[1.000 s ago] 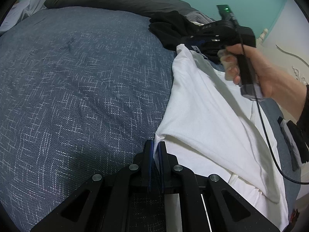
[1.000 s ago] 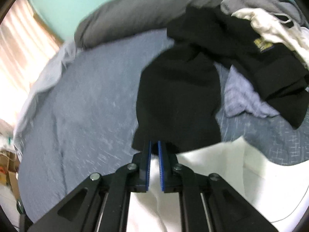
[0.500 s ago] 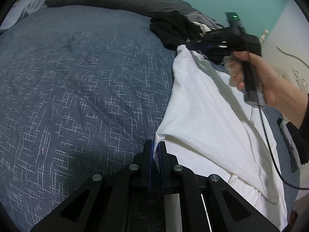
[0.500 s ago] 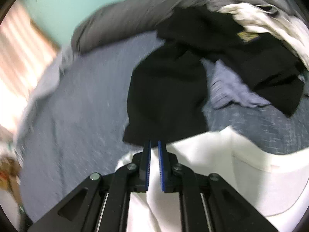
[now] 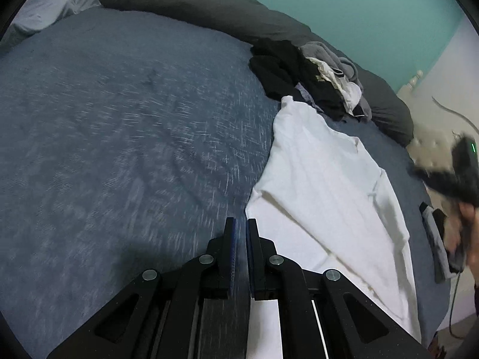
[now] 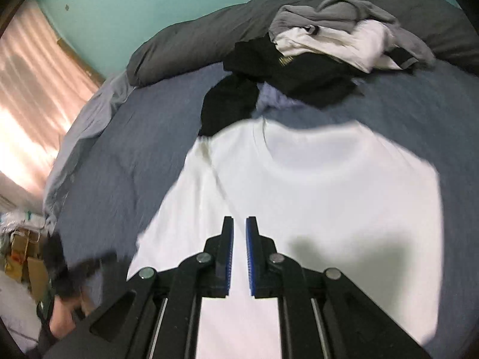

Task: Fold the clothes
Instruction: 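Open both tools, releasing the collar and shirt edge, and lift them, then pinch the white shirt hem with the right tool while the left tool pinches the hem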

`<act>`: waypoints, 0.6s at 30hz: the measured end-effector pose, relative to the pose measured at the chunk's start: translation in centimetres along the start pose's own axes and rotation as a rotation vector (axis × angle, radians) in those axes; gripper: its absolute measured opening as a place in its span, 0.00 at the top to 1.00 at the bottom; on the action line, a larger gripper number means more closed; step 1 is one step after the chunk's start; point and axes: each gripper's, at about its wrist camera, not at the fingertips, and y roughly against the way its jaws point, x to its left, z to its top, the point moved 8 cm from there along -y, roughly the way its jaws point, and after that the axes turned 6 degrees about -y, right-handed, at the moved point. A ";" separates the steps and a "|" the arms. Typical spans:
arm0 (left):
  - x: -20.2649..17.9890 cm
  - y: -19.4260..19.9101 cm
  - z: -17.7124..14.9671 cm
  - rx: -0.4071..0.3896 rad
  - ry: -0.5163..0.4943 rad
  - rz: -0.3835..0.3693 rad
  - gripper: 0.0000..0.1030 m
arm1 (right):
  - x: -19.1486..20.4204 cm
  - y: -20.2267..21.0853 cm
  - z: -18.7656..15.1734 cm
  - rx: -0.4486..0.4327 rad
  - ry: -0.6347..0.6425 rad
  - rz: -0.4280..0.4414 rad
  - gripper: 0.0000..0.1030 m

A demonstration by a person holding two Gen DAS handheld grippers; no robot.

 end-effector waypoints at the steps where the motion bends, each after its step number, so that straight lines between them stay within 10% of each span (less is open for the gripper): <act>1: -0.1 1.0 -0.5 0.004 0.004 -0.004 0.94 | -0.4 1.2 -1.5 0.007 -0.004 -0.012 0.92; 18: -4.4 12.9 -13.9 0.259 -0.175 -0.012 0.76 | -7.0 15.1 -23.5 0.138 -0.138 -0.134 0.71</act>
